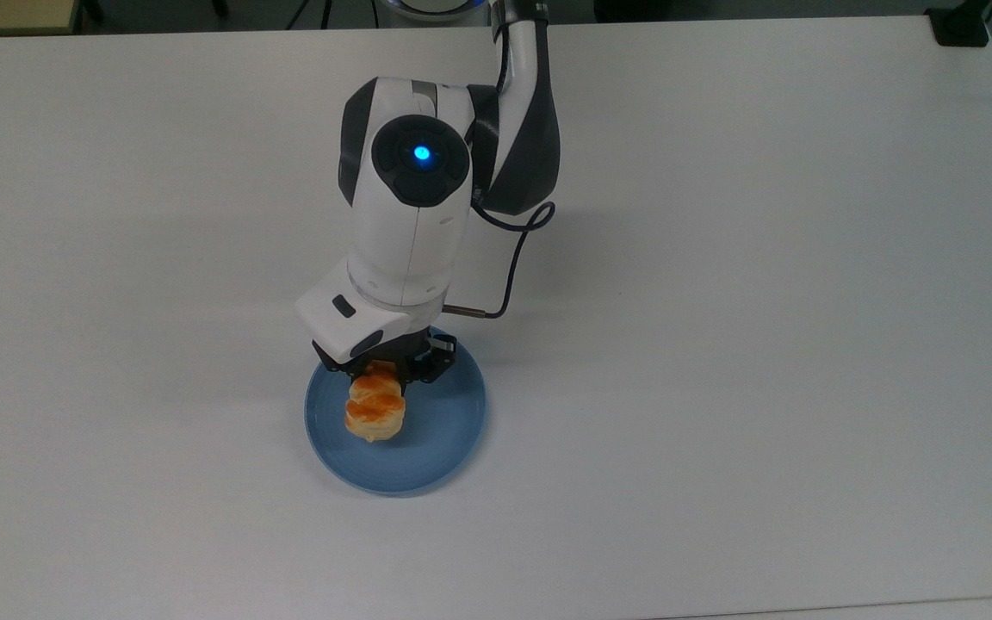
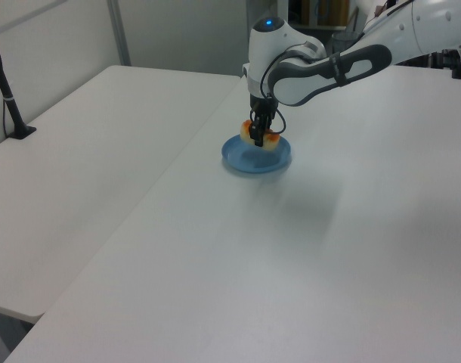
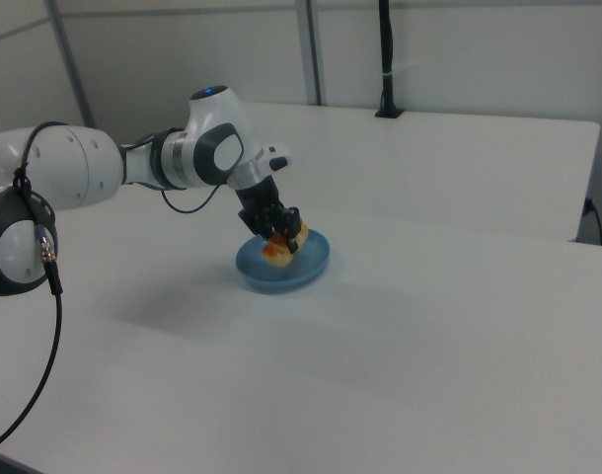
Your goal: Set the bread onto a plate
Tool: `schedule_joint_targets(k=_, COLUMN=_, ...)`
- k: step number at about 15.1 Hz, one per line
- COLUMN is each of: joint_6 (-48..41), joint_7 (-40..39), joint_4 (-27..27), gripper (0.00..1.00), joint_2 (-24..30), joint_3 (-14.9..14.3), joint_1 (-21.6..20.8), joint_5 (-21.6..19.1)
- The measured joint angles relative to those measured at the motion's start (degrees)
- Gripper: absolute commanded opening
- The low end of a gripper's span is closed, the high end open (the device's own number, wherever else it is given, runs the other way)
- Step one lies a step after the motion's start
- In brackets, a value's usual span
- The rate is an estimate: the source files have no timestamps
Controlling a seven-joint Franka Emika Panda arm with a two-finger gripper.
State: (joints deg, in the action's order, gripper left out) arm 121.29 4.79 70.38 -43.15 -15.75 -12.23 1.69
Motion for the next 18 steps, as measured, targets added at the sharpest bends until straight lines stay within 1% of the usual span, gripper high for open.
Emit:
schedule_joint_targets(k=1, joint_6=0.03, joint_7=0.60, joint_4=-0.25, gripper=0.58, joint_2=-0.18, joint_3=0.03, joint_1=-0.10, joint_5=0.00)
schedule_joint_targets(k=2, joint_6=0.03, joint_7=1.30, joint_4=-0.44, gripper=0.69, joint_2=-0.23, joint_3=0.10, joint_1=-0.19, joint_5=0.00)
schedule_joint_targets(k=3, joint_6=0.03, joint_7=1.93, joint_4=-0.51, gripper=0.91, joint_2=-0.23, joint_3=0.20, joint_1=-0.25, joint_5=-0.01)
schedule_joint_targets(k=4, joint_6=0.03, joint_7=2.66, joint_4=-0.52, gripper=1.00, joint_2=-0.30, joint_3=0.34, joint_1=-0.28, joint_5=-0.01)
schedule_joint_targets(k=10, joint_6=0.03, joint_7=4.74, joint_4=-0.64, gripper=1.00, joint_2=-0.91, joint_3=0.60, joint_1=-0.81, joint_5=-0.01)
schedule_joint_targets(k=13, joint_6=0.03, joint_7=4.99, joint_4=-0.85, gripper=1.00, joint_2=0.27, joint_3=0.56, joint_1=-0.86, joint_5=-0.02)
schedule_joint_targets(k=15, joint_6=-1.01, joint_7=5.24, joint_4=-0.32, gripper=1.00, joint_2=3.28, joint_3=0.55, joint_1=-0.68, joint_5=-0.07)
schedule_joint_targets(k=16, joint_6=-2.95, joint_7=5.32, joint_4=0.26, gripper=1.00, joint_2=5.43, joint_3=0.71, joint_1=-0.50, joint_5=-0.10)
schedule_joint_targets(k=17, joint_6=-5.37, joint_7=5.44, joint_4=1.07, gripper=1.00, joint_2=7.98, joint_3=1.35, joint_1=-0.01, joint_5=-0.10)
schedule_joint_targets(k=18, joint_6=-8.14, joint_7=5.52, joint_4=2.14, gripper=1.00, joint_2=10.90, joint_3=2.73, joint_1=1.12, joint_5=-0.10)
